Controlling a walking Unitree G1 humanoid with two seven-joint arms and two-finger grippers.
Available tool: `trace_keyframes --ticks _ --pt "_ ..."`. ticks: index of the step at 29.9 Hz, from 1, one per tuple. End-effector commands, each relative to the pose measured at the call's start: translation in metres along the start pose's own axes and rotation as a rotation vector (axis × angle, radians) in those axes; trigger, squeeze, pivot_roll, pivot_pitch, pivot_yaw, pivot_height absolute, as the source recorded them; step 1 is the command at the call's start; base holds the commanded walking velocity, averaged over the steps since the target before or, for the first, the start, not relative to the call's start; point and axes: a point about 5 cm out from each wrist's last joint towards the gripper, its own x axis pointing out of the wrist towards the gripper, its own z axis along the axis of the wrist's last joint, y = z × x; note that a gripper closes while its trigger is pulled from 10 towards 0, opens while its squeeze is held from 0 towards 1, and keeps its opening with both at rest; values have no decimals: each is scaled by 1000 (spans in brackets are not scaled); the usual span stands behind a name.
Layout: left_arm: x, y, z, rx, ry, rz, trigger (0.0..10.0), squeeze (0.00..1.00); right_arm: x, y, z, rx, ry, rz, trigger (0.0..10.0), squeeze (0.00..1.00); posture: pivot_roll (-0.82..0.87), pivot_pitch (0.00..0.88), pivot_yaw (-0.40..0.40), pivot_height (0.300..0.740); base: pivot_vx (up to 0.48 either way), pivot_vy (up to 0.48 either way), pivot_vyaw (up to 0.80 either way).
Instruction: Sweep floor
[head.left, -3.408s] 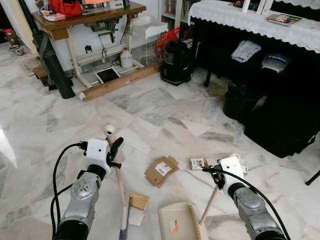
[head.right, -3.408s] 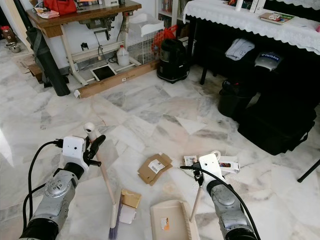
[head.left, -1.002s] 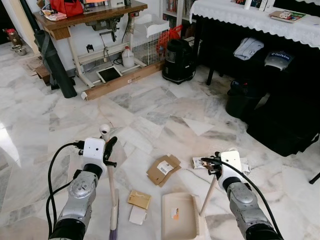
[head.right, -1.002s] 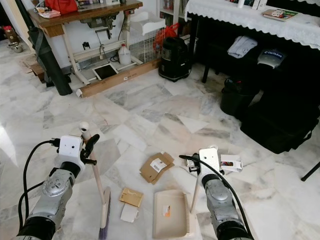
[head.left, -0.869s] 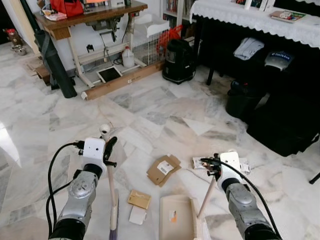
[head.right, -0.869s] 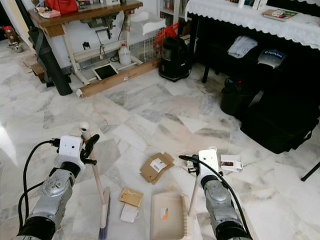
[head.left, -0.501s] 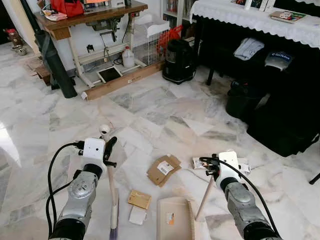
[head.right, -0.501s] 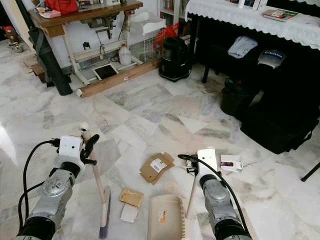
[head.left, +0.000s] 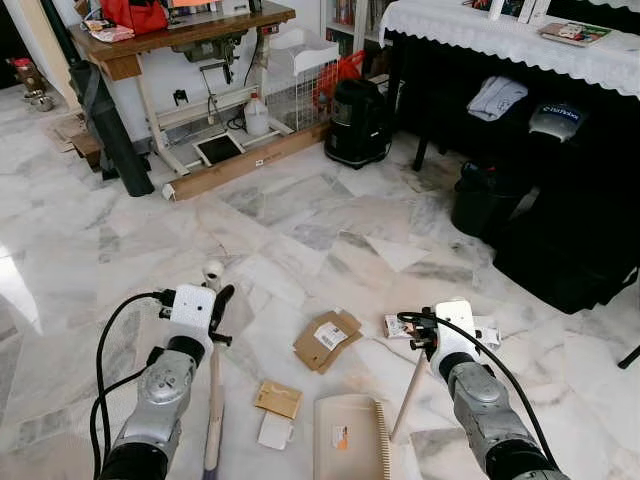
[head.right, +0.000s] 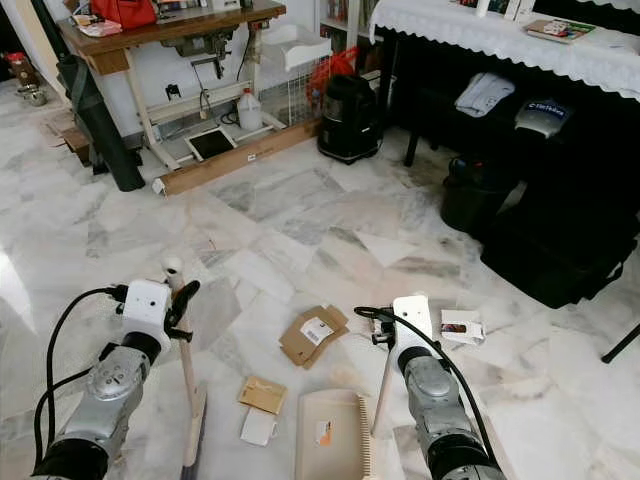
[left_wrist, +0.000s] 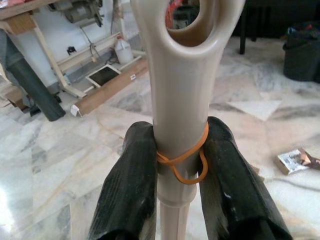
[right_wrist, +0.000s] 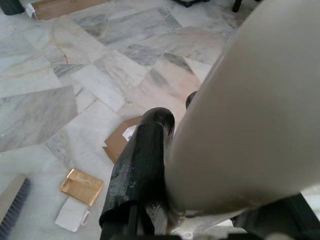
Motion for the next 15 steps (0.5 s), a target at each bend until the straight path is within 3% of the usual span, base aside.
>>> trace_keyframes --ticks 1,15 --pt "1 -1 -2 12 23 -20 10000 0 0 3 -6 24 38 17 10000 0 80 0 11 740 0 0 0" --pt "1 -9 -9 -140 83 -62 10000 0 0 3 -7 24 46 29 10000 0 81 0 10 740 0 0 0"
